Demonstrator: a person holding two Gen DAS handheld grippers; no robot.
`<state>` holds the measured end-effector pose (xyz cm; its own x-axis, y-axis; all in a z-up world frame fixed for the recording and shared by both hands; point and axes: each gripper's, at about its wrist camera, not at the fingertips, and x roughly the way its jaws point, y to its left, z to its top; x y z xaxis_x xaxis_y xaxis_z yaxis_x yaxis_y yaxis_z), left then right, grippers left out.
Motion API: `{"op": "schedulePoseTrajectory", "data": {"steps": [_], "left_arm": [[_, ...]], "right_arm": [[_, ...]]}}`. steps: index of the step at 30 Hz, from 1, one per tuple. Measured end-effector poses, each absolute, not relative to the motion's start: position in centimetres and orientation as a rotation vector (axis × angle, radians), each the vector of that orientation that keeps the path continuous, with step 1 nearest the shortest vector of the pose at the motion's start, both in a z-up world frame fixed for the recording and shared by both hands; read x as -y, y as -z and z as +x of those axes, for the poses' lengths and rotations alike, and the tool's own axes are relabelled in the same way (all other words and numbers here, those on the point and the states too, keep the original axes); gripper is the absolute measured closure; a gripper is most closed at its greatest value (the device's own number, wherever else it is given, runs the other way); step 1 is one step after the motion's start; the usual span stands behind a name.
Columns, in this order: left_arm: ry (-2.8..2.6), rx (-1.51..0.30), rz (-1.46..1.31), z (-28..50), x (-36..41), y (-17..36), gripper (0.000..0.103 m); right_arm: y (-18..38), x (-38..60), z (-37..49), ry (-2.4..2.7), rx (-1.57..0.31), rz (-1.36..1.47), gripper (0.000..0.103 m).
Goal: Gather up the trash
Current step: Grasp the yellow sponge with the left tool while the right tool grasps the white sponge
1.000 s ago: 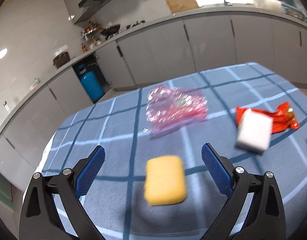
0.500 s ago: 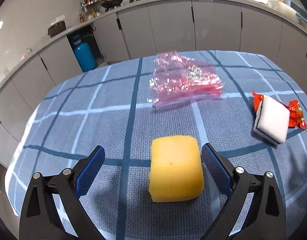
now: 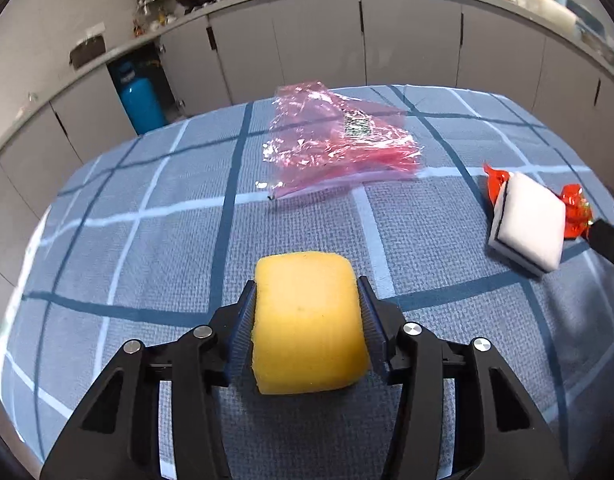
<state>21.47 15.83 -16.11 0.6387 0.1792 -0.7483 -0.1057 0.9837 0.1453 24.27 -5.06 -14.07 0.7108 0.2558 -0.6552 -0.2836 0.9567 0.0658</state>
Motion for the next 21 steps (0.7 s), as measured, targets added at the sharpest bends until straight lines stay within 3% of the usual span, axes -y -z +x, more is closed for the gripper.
{"op": "schedulePoseTrajectory", "data": {"steps": [10,21], "left_arm": [[-0.288,-0.752,0.176,20.9,-17.3,13.5,0.057],[-0.332,-0.766,0.163,21.7,-18.8,13.8,0.057]], "right_arm": [[14.3,1.3,25.4,-0.362,-0.726,-0.142,0.005],[16.2,-0.9,26.5,-0.379,-0.791,-0.22,0.005]]}}
